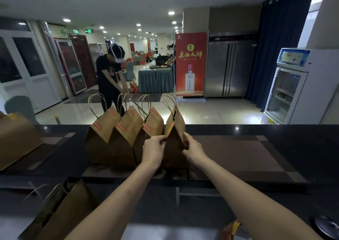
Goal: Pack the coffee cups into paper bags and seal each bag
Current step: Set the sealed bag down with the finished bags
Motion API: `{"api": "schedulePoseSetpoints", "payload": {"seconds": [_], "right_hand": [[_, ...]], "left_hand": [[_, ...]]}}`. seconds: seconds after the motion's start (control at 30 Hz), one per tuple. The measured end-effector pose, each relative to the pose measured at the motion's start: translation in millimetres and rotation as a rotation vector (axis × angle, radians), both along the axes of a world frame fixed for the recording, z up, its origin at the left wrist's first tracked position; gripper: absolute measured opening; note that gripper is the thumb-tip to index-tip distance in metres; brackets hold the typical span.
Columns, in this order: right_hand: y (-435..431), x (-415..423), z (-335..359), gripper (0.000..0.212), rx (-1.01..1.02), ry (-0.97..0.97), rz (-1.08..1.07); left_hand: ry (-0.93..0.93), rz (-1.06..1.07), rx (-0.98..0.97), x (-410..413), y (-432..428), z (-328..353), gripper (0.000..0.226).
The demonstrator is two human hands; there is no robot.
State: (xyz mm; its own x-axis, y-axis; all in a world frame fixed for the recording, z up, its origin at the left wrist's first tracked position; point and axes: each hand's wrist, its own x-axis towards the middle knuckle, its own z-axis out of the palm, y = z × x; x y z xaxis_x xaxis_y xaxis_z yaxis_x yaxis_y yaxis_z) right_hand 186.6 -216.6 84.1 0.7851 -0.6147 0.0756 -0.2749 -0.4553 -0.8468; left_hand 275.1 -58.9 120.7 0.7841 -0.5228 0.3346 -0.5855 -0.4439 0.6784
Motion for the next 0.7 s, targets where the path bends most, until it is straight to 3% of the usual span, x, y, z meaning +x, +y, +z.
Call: {"api": "schedulePoseSetpoints", "payload": {"seconds": [0.47,0.7], "right_hand": [[6,-4,9,0.075,0.013,0.019,0.049],[34,-6,34,0.036,-0.246,-0.397,-0.061]], "left_hand": [[0.065,-0.045,0.004,-8,16,5,0.04],[0.019,-0.045,-0.078,-13,45,21,0.033]]}}
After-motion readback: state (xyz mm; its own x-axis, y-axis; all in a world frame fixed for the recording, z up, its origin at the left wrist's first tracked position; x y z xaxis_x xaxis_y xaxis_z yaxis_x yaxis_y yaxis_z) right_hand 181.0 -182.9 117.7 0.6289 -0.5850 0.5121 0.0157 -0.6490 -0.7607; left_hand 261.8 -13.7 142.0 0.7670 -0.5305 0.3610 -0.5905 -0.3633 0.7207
